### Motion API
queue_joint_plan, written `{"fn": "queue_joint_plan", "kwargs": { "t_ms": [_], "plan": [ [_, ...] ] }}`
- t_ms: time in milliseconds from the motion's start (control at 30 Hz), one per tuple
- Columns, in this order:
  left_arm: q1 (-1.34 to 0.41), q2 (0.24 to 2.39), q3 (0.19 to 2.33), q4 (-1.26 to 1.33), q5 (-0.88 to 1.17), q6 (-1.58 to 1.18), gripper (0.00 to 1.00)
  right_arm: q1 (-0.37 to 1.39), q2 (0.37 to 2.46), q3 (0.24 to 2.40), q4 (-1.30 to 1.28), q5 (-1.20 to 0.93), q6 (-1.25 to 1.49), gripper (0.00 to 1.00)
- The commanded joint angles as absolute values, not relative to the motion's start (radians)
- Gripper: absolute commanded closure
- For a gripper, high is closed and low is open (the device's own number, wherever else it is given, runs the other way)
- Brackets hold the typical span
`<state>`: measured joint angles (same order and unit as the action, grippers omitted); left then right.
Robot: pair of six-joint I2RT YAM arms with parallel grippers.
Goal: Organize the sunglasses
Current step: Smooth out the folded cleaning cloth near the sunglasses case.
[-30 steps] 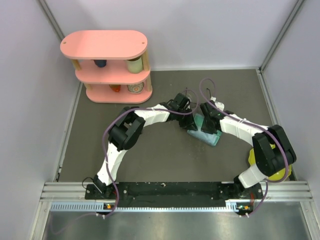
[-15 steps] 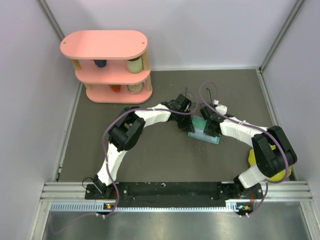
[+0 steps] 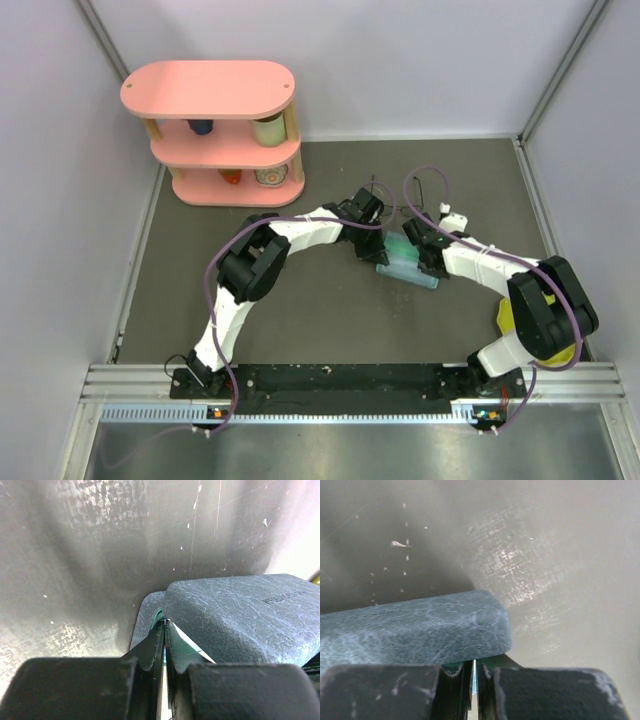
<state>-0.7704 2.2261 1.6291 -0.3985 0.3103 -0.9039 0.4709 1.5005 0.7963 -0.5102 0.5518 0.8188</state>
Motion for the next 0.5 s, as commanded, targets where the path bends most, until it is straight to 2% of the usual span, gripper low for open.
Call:
{"fn": "queue_joint_plan", "kwargs": {
  "t_ms": [0,100,133,267,400,467],
  "plan": [
    [-0.762,2.194,1.621,-0.528,0.212,-0.854,0.92,0.476,1.463,0.804,-0.560,0.632,0.865,1.00],
    [-0.762,2.161,1.623,-0.512,0.230,-0.845,0.86,0.476,1.416,0.828,-0.578,0.606,0.847,1.00],
    [-0.762,2.152,1.623,-0.496,0.238,-0.844,0.80,0.477,1.376,0.839,-0.583,0.588,0.827,1.00],
    [-0.762,2.082,1.618,-0.491,0.250,-0.835,0.68,0.477,1.261,0.923,-0.632,0.545,0.775,0.99],
    [-0.762,2.008,1.585,-0.491,0.230,-0.825,0.60,0.474,1.184,1.012,-0.692,0.514,0.729,0.86],
    [-0.762,1.971,1.565,-0.489,0.222,-0.815,0.57,0.465,1.181,1.055,-0.692,0.508,0.710,0.73]
  ]
}}
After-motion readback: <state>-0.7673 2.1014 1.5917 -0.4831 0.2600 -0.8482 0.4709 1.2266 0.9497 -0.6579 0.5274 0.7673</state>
